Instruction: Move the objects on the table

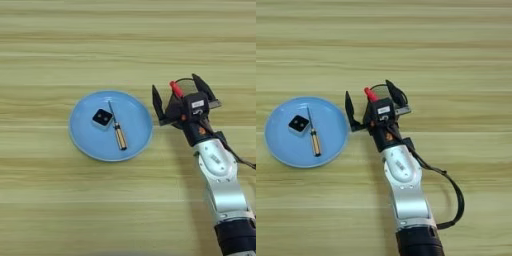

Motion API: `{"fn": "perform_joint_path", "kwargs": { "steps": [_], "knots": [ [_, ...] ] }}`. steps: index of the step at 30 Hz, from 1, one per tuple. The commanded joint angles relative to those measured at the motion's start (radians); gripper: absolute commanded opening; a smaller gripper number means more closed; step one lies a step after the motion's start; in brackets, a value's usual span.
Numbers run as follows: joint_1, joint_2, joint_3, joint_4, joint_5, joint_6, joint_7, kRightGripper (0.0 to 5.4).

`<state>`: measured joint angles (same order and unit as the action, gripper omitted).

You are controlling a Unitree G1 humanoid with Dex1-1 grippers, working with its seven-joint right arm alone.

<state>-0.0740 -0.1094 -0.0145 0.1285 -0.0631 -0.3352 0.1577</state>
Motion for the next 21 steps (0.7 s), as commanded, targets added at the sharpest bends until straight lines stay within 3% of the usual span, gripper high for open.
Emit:
{"fn": "perform_joint_path", "kwargs": {
  "steps": [1, 21],
  "knots": [
    [-0.080, -0.018, -0.025, -0.010, 0.016, 0.010, -0.019, 5.39],
    [-0.124, -0.027, -0.042, 0.037, 0.040, 0.046, -0.012, 5.39]
  ]
}}
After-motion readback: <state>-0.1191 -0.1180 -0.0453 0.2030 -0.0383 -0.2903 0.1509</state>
